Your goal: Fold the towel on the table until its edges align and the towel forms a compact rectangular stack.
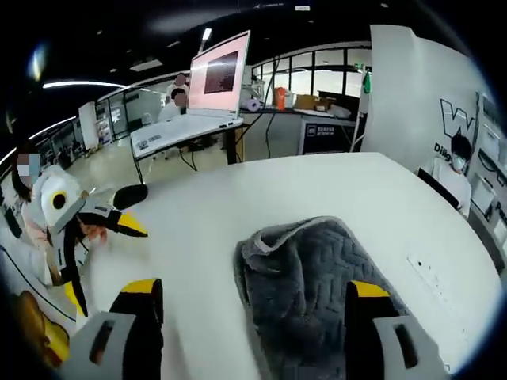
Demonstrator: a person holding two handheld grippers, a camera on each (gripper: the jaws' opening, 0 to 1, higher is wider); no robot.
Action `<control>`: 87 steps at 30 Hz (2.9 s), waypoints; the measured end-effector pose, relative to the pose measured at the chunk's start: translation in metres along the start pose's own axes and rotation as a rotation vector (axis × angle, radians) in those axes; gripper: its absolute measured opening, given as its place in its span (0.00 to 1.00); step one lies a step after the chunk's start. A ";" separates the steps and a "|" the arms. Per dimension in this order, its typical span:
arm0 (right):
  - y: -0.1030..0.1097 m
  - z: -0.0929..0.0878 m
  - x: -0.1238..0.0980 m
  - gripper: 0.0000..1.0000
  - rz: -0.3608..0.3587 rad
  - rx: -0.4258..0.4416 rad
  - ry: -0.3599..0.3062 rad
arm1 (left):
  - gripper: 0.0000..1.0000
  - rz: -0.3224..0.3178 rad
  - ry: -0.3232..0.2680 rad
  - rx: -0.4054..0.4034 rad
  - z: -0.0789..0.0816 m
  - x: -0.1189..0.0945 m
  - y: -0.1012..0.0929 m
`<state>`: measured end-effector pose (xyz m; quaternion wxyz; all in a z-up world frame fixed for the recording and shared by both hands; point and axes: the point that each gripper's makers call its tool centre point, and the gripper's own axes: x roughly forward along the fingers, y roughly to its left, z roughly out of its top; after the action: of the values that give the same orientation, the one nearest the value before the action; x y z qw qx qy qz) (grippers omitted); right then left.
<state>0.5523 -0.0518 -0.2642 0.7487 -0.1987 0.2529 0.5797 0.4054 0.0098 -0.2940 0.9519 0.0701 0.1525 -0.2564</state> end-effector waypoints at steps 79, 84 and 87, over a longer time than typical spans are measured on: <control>0.009 -0.226 -0.236 1.00 -0.476 0.357 -0.233 | 0.94 -0.113 0.127 0.167 0.035 0.031 0.019; 0.009 -0.230 -0.236 1.00 -0.481 0.362 -0.225 | 0.87 -0.161 0.138 0.295 0.056 0.041 0.029; 0.008 -0.229 -0.237 1.00 -0.481 0.362 -0.224 | 0.81 -0.173 0.138 0.340 0.069 0.056 0.043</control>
<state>0.4634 -0.3675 -0.3016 0.9106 -0.0514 0.2139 0.3499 0.4907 0.0058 -0.2451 0.8882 0.2337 0.1773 -0.3537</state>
